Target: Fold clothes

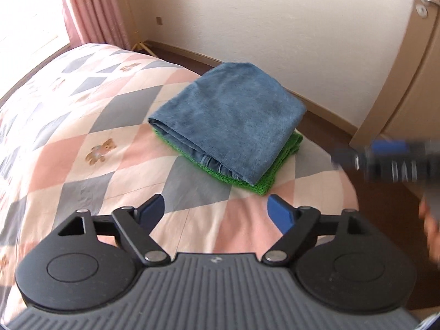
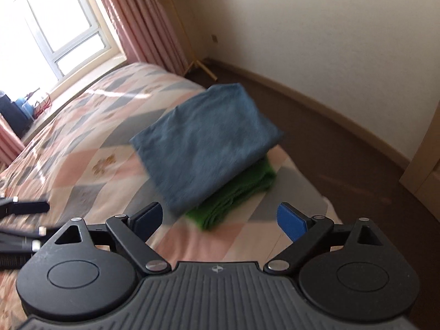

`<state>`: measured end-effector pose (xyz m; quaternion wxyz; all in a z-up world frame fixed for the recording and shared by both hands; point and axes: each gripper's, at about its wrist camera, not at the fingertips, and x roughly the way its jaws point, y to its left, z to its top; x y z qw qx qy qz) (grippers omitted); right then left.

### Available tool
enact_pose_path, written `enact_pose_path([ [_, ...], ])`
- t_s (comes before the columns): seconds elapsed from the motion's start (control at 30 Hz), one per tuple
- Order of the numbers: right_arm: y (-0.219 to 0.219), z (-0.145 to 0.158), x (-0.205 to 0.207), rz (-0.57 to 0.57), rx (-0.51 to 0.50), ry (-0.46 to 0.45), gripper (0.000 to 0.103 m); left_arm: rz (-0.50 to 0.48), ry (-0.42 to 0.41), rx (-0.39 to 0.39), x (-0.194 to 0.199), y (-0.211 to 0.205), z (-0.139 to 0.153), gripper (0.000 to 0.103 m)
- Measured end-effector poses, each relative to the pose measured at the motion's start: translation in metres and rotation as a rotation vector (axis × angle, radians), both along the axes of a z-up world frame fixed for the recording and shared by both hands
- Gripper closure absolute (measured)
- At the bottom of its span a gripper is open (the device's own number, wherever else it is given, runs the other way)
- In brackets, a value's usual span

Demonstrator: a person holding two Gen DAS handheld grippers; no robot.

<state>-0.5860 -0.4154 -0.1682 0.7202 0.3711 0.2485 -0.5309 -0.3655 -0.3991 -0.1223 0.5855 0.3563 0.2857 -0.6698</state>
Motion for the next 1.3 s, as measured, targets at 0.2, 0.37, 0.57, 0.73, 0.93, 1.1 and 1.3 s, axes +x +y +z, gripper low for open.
enact_pose_path([
  [0.2, 0.040, 0.049, 0.019, 0.010, -0.078, 0.083, 0.006, 0.033, 0.016, -0.040, 0.023, 0.008, 0.040, 0.008],
  [0.37, 0.067, 0.078, 0.040, -0.104, -0.142, 0.138, 0.002, 0.013, 0.030, -0.066, 0.046, 0.012, 0.065, 0.001],
  [0.57, 0.101, 0.098, 0.082, -0.252, -0.136, 0.150, 0.002, -0.059, 0.036, -0.090, 0.078, 0.029, 0.091, 0.001],
  [0.73, 0.135, 0.120, 0.122, -0.319, -0.168, 0.196, 0.000, -0.136, 0.051, -0.109, 0.101, 0.047, 0.106, 0.001],
  [0.93, 0.164, 0.130, 0.155, -0.404, -0.204, 0.210, 0.000, -0.172, 0.014, -0.171, 0.119, 0.075, 0.122, 0.001],
  [1.1, 0.179, 0.129, 0.166, -0.466, -0.170, 0.116, 0.000, -0.160, -0.031, -0.159, 0.135, 0.090, 0.124, 0.001],
  [1.3, 0.177, 0.126, 0.175, -0.453, -0.079, 0.106, 0.000, -0.141, -0.016, -0.129, 0.151, 0.092, 0.121, 0.001],
])
